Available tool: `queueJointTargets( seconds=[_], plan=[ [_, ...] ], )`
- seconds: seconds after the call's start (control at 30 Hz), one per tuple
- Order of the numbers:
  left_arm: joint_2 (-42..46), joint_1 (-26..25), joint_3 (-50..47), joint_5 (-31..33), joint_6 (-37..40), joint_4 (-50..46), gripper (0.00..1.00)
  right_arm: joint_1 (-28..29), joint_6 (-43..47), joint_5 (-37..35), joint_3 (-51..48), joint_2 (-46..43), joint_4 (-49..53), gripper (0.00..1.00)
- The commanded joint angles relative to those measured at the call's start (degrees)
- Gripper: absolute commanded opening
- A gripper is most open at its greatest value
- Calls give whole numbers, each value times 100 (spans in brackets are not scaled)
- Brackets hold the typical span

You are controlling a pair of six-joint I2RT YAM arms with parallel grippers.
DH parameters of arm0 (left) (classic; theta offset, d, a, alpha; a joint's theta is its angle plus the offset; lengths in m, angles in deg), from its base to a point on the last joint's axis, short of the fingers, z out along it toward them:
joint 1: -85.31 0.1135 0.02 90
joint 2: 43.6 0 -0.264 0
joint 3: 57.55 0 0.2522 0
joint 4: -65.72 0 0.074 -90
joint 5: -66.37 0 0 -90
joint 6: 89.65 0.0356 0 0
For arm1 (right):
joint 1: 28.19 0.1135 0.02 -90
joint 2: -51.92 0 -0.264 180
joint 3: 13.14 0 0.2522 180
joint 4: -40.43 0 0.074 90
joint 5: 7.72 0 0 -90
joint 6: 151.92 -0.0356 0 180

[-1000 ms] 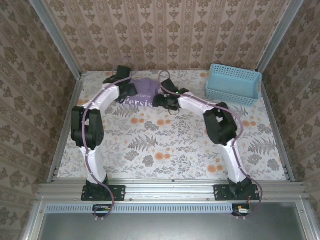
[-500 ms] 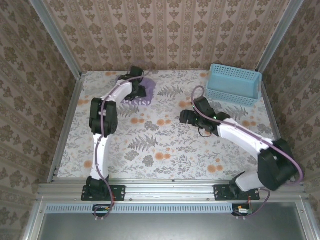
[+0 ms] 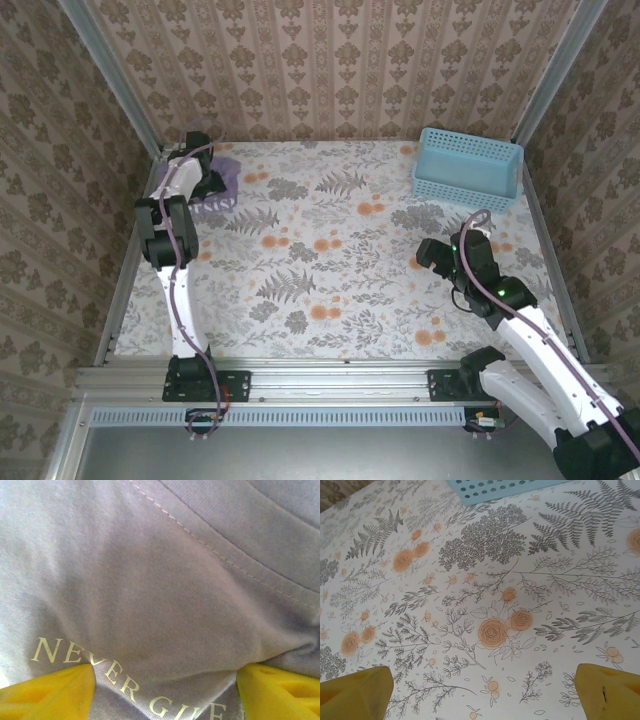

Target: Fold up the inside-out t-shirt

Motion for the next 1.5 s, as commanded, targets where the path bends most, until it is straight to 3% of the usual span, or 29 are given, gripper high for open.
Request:
queueJointTargets(
  seconds=[0.0,0.13,0.23,0.47,0.6,0.7,0.83,0.9,1.13,1.37,1.47],
  plan=[
    [341,1,228,322,354,-363,78,-64,70,-84,7,-94,294,95],
    [829,-146,134,466,466,-445,88,-60,100,-48,31,72,166,95],
    [1655,-345,-601,475,459,-75,100,-114,277,-291,103,168,27,98],
    [4025,-785,-3117,741,552,1343,100,-333,836,-1377,478,435,-462,100],
    [5345,-889,-4928,1017,605,2451,100,-440,1625,-1774,55,678,-1758,100],
    [5854,-802,-5813,1368,500,2717,100,-666,2014,-1776,-281,1092,-2656,100],
    [6085,-808,-7120,1847,1147,4216,100,-1078,2383,-1439,-692,1849,-3596,100],
    [6079,-742,-7436,1853,1180,4476,100,-1252,2619,-1348,-902,2232,-4205,100],
    [5779,-590,-8770,103,2311,7076,100,-1494,3090,-647,-1347,2919,-5845,100],
    [5700,-499,-9262,-701,2828,8490,100,-1827,3179,253,-1863,2984,-7306,100],
    [5243,-367,-9744,-904,2832,9837,100,-1952,3128,593,-2021,2995,-7679,100]
  ],
)
